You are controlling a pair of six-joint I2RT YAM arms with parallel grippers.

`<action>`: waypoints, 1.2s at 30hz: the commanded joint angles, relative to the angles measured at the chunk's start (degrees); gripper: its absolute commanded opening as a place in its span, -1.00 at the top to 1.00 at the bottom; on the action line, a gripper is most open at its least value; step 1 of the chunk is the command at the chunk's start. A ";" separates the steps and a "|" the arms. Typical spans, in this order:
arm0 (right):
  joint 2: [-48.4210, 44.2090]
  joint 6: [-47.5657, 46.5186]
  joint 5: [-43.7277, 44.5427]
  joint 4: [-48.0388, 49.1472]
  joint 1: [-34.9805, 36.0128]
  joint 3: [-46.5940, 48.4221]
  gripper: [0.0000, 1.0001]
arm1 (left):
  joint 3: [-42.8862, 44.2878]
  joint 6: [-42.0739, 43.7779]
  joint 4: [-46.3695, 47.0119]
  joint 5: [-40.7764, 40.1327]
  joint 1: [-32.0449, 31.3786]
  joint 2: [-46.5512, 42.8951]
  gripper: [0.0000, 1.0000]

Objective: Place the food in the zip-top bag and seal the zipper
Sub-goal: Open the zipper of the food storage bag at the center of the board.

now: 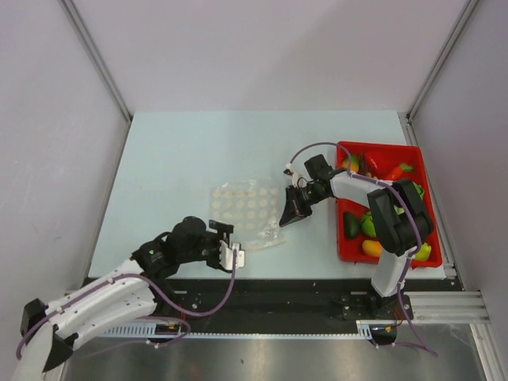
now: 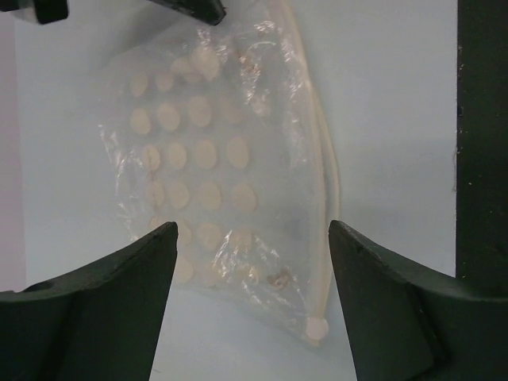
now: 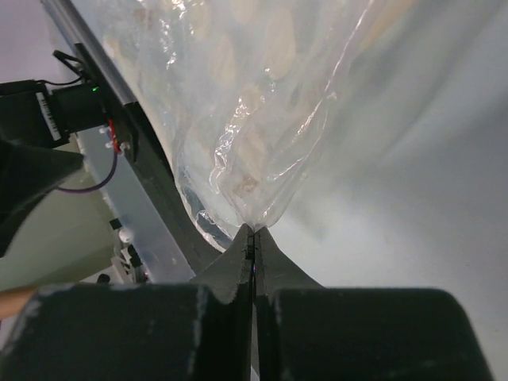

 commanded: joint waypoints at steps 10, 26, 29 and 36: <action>0.52 1.93 -5.91 0.62 -1.99 2.43 1.00 | -4.06 -0.86 15.38 -6.19 -10.17 13.95 -0.51; 2.19 2.29 -7.49 0.71 -2.43 3.13 1.00 | -2.22 -4.99 30.32 -15.67 -10.08 30.82 0.20; 2.19 2.20 -6.80 0.79 -2.43 3.83 1.00 | -0.12 -6.74 30.25 -17.36 -10.17 32.59 0.52; 2.63 0.00 -2.93 -1.04 -5.14 14.19 0.39 | 12.97 -23.95 14.03 -11.77 -7.10 35.92 1.00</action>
